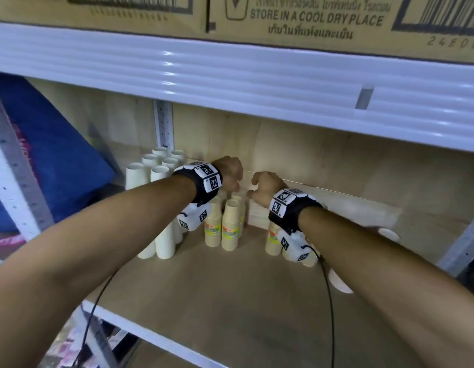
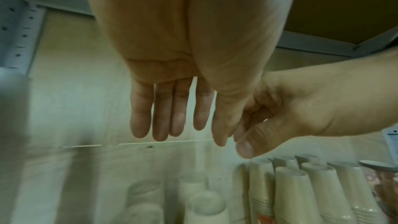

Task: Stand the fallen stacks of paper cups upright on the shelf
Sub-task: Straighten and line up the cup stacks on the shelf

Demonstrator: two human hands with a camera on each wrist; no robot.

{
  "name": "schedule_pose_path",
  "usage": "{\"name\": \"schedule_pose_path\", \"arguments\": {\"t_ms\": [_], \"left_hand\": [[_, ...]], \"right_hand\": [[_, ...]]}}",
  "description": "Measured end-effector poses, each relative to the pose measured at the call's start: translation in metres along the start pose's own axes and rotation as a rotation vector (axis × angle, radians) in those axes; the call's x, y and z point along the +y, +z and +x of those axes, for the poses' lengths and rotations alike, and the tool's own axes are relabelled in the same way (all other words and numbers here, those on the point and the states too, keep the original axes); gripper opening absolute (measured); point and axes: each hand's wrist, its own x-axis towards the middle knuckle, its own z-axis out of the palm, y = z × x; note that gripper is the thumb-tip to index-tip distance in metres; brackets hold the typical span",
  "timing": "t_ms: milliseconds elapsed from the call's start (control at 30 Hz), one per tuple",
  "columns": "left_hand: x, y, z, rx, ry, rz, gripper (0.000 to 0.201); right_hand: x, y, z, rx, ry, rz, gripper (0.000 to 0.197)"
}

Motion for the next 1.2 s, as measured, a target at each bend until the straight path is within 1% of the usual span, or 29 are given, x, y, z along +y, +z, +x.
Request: {"name": "schedule_pose_path", "arguments": {"t_ms": [133,233,300,433,533,700,833,933,1100,1200], "left_hand": [[-0.013,0.006,-0.014,-0.018,-0.024,0.061,0.04],[-0.023,0.015,-0.02,-0.072,-0.057,0.064,0.038],[-0.026,0.021,-0.026,-0.095,-0.062,0.067,0.038],[-0.025,0.031,-0.032,-0.113,-0.037,0.055,0.034],[-0.028,0.038,-0.033,-0.111,-0.016,0.061,0.032],[-0.032,0.043,-0.034,-0.068,-0.006,0.064,0.028],[-0.035,0.045,-0.035,-0.085,0.001,0.024,0.031],[-0.037,0.046,-0.039,-0.091,0.002,-0.003,0.035],[-0.039,0.045,-0.042,-0.094,0.006,-0.098,0.037],[-0.032,0.041,-0.044,-0.112,0.01,-0.097,0.037]], "right_hand": [[-0.024,0.019,0.002,-0.056,-0.07,0.026,0.039],[-0.037,0.032,0.002,-0.067,-0.08,0.036,0.033],[-0.043,0.037,0.002,-0.072,-0.077,0.044,0.034],[-0.046,0.044,0.002,-0.107,-0.073,0.023,0.03],[-0.046,0.049,0.003,-0.112,-0.068,0.032,0.025],[-0.048,0.052,0.002,-0.111,-0.042,0.027,0.019],[-0.048,0.055,0.001,-0.133,-0.029,-0.001,0.018],[-0.046,0.055,-0.002,-0.183,-0.027,0.001,0.021],[-0.044,0.05,-0.008,-0.183,-0.013,0.002,0.026],[-0.039,0.044,-0.014,-0.172,0.021,-0.003,0.037]]}}
